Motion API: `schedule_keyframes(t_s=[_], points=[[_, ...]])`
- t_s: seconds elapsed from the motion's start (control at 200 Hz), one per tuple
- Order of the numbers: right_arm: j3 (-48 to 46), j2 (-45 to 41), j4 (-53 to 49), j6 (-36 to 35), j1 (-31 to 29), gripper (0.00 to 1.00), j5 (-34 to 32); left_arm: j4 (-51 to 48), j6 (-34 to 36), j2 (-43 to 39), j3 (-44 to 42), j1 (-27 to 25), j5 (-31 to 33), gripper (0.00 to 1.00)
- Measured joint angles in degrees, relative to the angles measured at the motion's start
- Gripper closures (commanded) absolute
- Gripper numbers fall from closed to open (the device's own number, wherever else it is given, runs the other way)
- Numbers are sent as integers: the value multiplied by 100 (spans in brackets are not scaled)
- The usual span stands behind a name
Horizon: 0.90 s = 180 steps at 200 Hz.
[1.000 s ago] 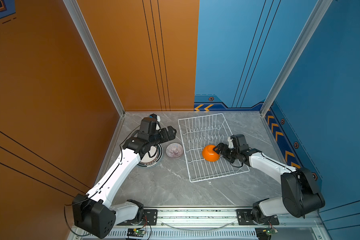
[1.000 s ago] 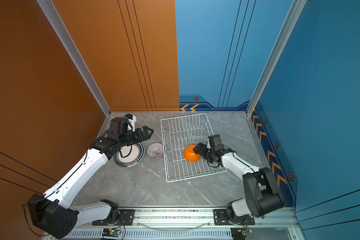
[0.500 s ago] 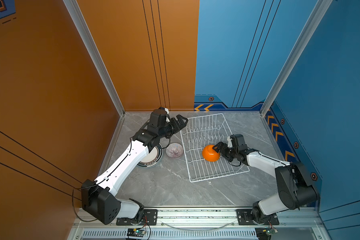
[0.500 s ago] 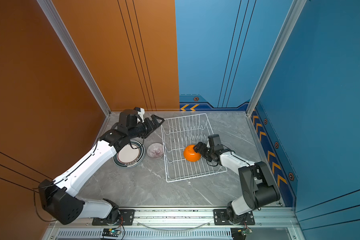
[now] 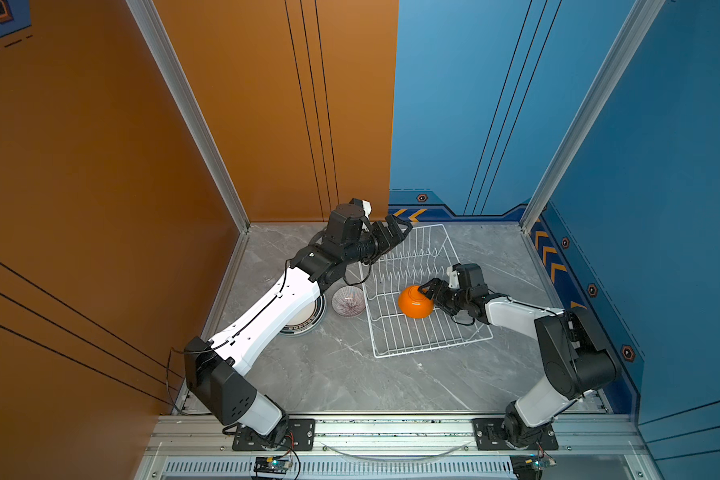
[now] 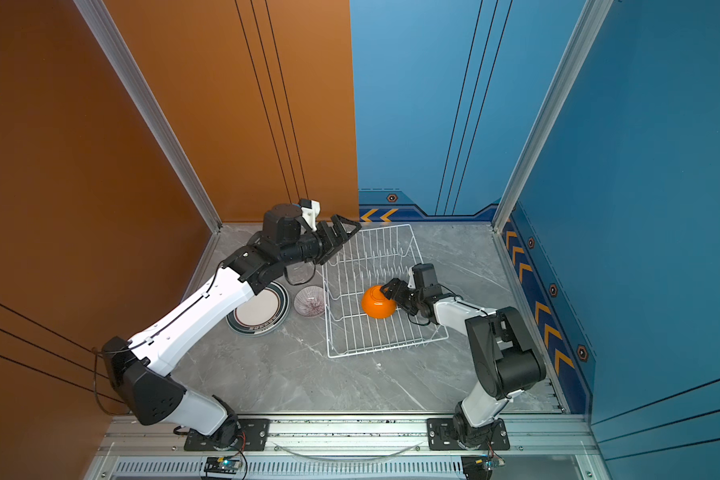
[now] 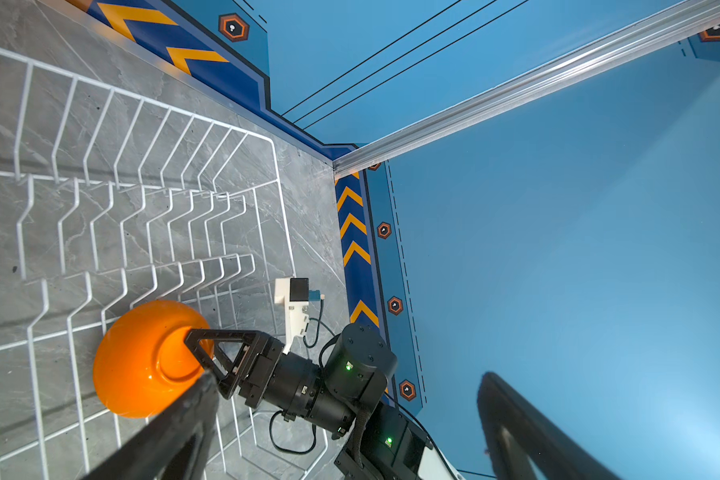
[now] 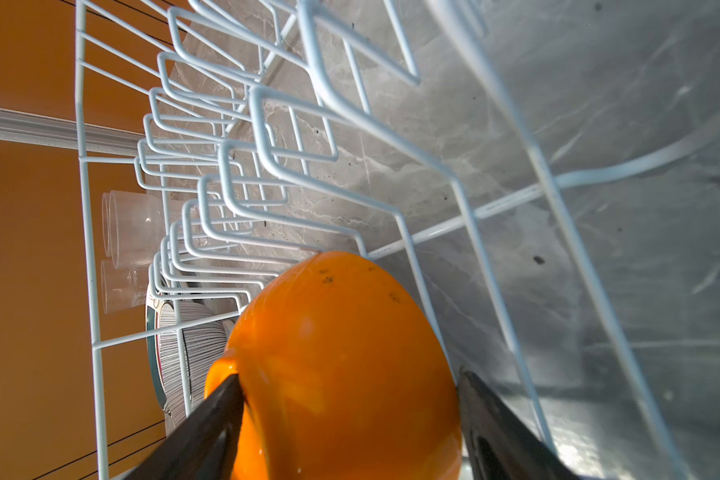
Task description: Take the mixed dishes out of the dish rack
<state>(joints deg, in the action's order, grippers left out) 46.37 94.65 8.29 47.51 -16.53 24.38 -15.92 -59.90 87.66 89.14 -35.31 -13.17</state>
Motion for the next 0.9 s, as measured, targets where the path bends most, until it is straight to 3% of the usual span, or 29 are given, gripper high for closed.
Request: schedule_keyframes(t_s=[0.49,0.901], points=[[232,197,122,61,-28,28,42,-420,802,-76,-638,142,116,2],[527,199,-553,162,-201,14,-118,-667,1333,-557,-968,315,289,2]])
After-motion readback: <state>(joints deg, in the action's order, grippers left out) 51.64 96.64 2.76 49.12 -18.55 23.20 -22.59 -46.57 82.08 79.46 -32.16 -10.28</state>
